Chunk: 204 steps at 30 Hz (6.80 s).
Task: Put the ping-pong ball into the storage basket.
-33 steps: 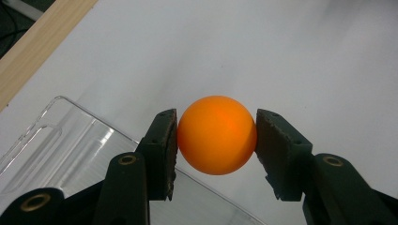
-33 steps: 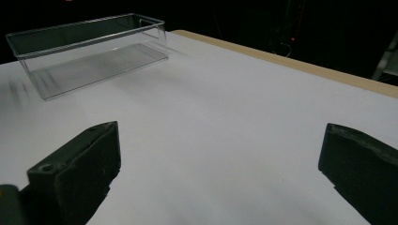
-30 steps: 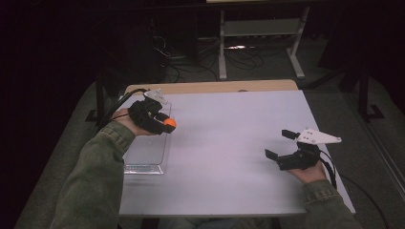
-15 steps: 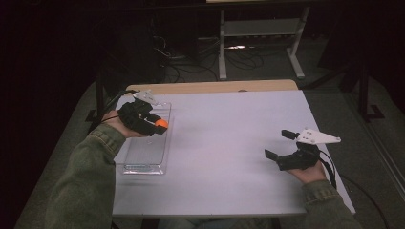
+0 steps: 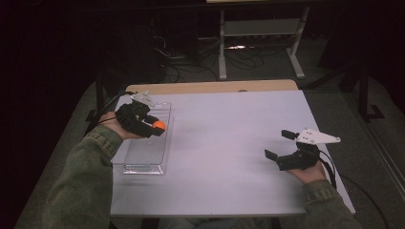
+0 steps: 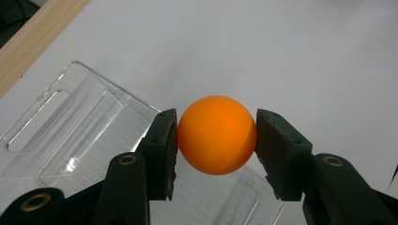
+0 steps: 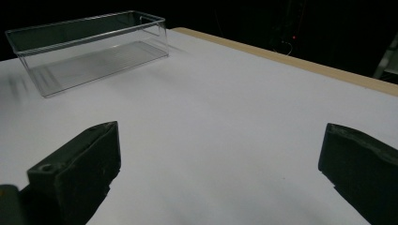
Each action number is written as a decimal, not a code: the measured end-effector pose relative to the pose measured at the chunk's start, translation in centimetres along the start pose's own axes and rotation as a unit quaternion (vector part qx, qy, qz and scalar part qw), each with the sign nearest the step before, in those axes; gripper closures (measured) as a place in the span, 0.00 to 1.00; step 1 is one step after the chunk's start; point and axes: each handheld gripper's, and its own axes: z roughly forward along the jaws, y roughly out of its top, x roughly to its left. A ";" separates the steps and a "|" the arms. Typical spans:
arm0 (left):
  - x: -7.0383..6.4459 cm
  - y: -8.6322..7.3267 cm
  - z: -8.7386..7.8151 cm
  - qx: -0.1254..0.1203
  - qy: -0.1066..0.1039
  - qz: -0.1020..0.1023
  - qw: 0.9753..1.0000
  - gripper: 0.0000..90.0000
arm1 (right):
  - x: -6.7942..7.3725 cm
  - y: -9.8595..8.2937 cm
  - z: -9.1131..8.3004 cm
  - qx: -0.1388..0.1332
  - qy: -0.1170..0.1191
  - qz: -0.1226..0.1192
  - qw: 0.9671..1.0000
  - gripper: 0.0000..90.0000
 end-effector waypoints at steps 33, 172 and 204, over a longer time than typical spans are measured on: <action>-0.2 -2.0 0.9 0.011 -0.011 -0.010 1.000 0.55 | 0.0 0.0 0.0 0.003 0.001 -0.002 1.000 0.00; 0.6 -6.9 8.2 0.111 -0.067 -0.048 0.990 0.55 | 0.2 -0.1 0.2 0.014 0.004 -0.004 1.000 0.00; 0.8 -6.7 6.4 0.078 -0.043 -0.073 0.993 0.29 | 0.3 -0.2 0.2 0.017 0.002 -0.004 1.000 0.00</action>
